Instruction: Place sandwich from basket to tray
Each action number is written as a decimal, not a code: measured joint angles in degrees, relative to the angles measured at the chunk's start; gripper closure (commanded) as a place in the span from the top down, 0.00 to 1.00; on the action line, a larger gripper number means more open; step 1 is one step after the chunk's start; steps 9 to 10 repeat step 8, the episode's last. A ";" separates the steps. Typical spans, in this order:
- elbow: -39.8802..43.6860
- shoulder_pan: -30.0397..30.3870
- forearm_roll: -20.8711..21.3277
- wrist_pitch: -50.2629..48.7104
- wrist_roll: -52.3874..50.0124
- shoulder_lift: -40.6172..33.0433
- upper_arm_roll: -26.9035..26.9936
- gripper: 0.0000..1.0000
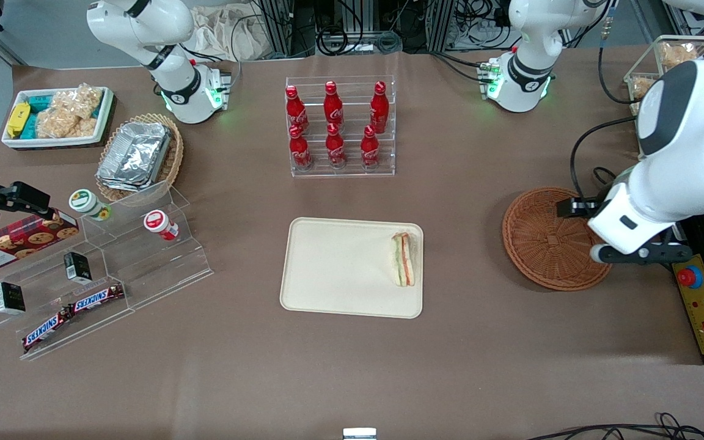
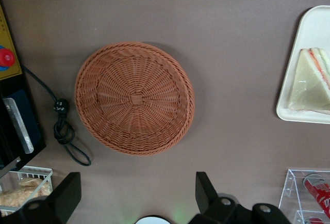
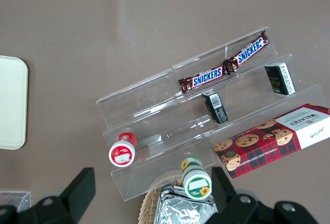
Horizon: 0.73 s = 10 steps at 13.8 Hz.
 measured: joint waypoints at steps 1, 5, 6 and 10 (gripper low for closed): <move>0.00 0.81 -0.13 0.00 0.80 -0.37 0.01 0.99; 0.01 4.53 -2.52 0.00 7.56 -2.35 0.03 0.99; 0.01 4.77 -2.52 0.00 8.02 -2.59 0.03 0.99; 0.09 4.97 -2.58 0.00 8.07 -2.70 0.03 0.99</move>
